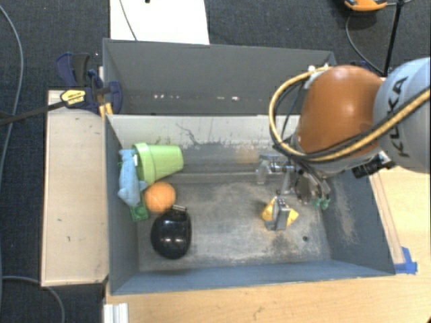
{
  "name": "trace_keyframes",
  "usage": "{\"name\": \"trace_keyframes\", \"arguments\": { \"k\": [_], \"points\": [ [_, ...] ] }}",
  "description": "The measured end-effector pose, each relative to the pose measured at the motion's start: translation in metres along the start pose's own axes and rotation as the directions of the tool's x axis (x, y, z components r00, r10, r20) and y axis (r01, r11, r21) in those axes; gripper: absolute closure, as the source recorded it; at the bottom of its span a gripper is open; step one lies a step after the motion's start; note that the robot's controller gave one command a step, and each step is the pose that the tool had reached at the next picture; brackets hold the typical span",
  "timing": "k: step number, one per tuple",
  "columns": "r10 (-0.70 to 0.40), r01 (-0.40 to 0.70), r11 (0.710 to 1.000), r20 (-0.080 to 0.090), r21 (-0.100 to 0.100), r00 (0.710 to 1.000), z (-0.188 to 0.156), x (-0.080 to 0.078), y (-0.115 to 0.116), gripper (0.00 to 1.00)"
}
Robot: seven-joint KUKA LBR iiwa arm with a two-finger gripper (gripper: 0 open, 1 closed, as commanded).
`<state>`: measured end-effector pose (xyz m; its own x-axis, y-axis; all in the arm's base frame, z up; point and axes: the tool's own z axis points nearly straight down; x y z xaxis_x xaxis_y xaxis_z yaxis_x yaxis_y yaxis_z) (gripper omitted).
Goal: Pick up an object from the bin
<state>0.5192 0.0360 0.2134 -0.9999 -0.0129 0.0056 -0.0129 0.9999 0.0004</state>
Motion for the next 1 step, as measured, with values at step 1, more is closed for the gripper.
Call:
{"name": "trace_keyframes", "arguments": {
  "k": [1],
  "points": [
    [0.001,-0.001,1.0,0.009,-0.001,1.0,-0.0045,-0.0015,-0.0001,0.0]
  ]
}}
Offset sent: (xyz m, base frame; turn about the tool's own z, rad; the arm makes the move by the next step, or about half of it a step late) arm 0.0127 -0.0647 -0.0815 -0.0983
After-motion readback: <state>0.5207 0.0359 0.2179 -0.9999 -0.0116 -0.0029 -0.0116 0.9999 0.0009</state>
